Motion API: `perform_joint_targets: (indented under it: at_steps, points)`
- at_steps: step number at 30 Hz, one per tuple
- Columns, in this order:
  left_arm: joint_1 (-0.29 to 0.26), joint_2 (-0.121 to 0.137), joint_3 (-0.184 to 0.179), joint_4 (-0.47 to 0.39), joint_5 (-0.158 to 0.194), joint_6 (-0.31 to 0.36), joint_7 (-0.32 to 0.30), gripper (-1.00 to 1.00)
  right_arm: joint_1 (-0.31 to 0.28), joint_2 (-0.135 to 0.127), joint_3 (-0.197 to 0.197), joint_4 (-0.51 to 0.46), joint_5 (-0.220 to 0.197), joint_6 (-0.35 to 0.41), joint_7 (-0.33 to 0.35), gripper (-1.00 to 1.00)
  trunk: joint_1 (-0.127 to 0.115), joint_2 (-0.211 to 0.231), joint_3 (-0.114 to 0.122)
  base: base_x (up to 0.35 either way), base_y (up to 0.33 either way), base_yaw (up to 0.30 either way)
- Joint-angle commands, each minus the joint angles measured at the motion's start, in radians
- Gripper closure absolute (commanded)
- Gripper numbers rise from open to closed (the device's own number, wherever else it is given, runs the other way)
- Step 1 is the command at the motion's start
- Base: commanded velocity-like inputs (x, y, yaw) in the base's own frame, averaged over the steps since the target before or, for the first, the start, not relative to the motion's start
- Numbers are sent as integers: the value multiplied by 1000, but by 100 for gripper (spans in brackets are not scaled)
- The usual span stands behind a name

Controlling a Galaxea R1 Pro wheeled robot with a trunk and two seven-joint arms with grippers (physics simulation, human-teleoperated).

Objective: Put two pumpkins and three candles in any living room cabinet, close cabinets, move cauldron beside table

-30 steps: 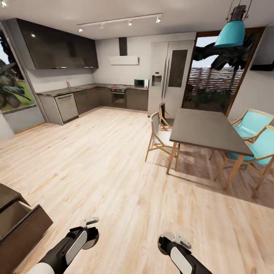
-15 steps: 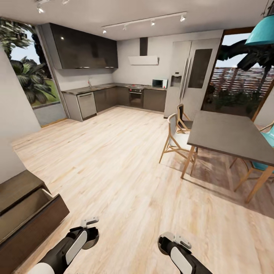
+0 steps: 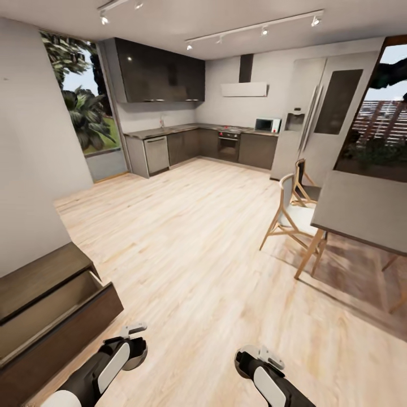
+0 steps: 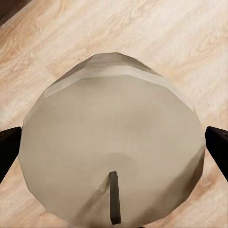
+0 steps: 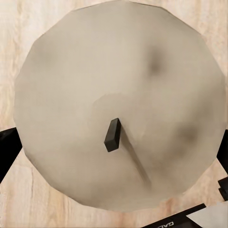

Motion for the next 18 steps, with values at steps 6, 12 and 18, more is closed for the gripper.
perform_joint_targets:
  at_steps: [6,12,18]
  points:
    - [-1,1,-7,-2,9,2,10,100,-1,-2,6,-3,-4,3,-7,100,1,-1,-1,303,-120,292]
    - [-1,1,-7,-2,9,2,10,100,-1,-1,6,-3,-4,3,-7,100,1,-1,-1,84,-45,292]
    - [-1,1,-10,-2,9,2,10,100,-1,-1,6,-3,-4,3,-7,100,1,-1,-1,4,-2,292]
